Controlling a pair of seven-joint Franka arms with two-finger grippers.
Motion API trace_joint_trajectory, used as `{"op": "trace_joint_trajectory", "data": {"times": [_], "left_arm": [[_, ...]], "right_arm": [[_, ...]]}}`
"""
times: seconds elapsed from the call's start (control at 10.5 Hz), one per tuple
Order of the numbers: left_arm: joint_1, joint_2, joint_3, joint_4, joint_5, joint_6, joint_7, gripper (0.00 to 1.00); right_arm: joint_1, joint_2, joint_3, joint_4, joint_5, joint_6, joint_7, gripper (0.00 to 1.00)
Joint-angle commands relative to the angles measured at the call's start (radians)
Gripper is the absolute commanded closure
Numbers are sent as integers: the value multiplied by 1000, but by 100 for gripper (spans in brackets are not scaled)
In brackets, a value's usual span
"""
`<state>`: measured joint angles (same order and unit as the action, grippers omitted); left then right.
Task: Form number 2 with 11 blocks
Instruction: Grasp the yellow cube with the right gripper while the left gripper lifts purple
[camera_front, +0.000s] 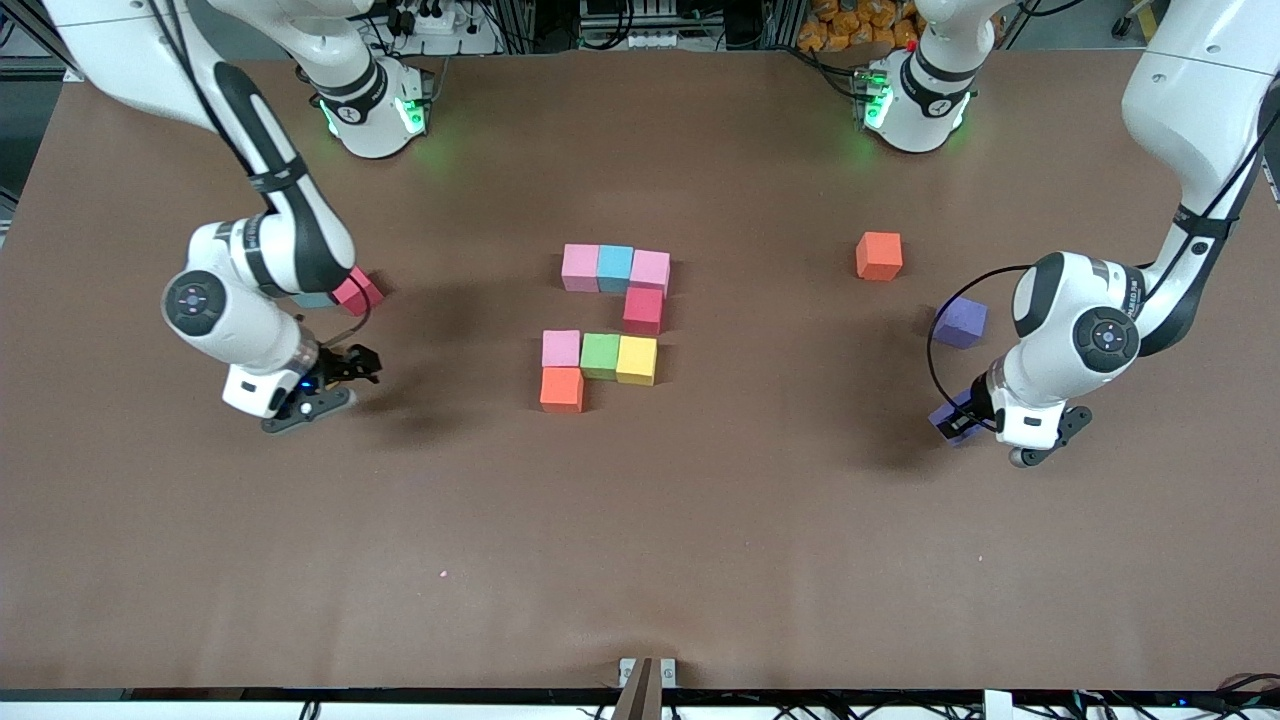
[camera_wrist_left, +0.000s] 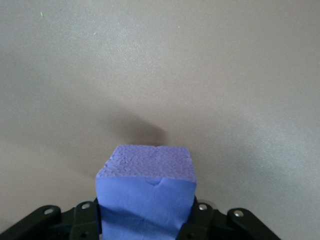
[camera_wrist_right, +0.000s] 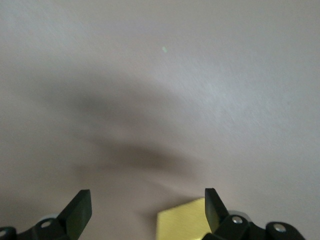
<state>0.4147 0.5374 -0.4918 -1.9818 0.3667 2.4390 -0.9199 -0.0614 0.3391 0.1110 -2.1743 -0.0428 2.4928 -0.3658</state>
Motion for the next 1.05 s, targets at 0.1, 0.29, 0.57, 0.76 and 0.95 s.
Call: {"op": "trace_joint_trajectory", "data": {"times": [0.1,0.29,0.57,0.76,0.95], "left_arm": [[-7,-31,-2,-3,20,-6,-53,59],[-7,-31,-2,6,20,-17,-54,58],[-10,-30,-4,8,20,-17,-54,58],[-10,-30,-4,8,20,-17,-54,58],[-8,-28,-4,8,20,-17,-54,58]], "right_arm": [[-79,-35,18,-65,-8,24,-247,0],[-84,-37,15,-67,-8,20,-335,0],[-109,-32,15,-96,-9,24,-404,0],[-135,-25,15,-116,-9,29,-448,0],[-149,-12,15,-142,-9,66,-455,0]]}}
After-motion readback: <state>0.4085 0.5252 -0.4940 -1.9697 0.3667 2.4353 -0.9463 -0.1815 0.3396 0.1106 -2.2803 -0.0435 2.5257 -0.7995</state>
